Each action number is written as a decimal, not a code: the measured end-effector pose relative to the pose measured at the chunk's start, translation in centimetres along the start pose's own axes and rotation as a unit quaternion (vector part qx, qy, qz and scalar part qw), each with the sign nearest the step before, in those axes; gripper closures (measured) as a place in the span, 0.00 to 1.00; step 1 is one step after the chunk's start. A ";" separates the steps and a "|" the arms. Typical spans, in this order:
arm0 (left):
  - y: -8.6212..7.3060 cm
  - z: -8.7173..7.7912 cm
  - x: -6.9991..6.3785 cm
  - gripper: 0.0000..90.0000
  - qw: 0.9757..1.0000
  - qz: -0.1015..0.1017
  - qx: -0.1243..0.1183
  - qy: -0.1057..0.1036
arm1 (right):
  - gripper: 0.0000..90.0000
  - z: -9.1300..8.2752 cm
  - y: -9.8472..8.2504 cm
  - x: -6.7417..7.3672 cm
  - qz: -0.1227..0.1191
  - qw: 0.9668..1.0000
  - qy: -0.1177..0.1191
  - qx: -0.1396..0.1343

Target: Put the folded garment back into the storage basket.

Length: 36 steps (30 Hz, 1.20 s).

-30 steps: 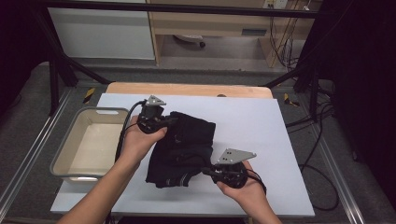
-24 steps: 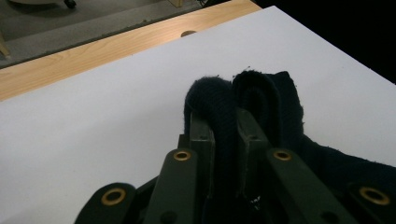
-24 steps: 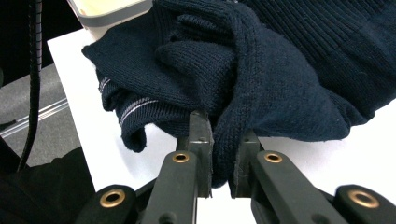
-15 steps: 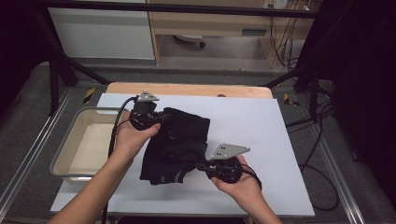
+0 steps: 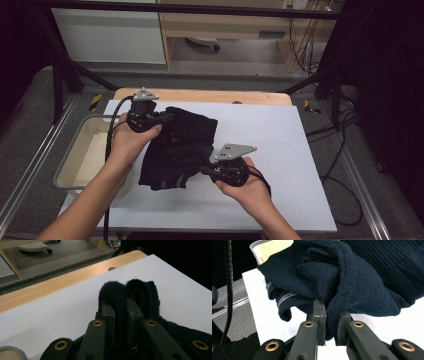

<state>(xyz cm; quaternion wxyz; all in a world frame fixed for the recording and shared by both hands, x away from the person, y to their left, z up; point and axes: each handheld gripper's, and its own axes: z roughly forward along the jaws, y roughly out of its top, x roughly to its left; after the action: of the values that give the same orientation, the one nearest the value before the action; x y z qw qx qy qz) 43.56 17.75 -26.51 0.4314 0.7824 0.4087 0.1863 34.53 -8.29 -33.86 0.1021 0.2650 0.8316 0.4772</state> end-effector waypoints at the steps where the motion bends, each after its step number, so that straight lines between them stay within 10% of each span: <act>1: 0.2 -0.3 0.2 0.89 1.000 0.000 -0.002 0.002 | 0.92 0.2 0.4 0.0 -0.004 1.000 0.000 0.001; 36: -1.8 -7.1 9.7 0.89 0.996 -0.041 -0.025 0.072 | 0.92 9.2 9.4 3.7 -0.059 0.997 0.047 0.000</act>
<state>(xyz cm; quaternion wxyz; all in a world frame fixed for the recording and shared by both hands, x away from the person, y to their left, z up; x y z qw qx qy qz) 43.89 29.72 -24.68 0.4280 0.7386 0.4650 0.2345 38.54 4.30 -30.40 0.0915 0.1927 0.8497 0.4822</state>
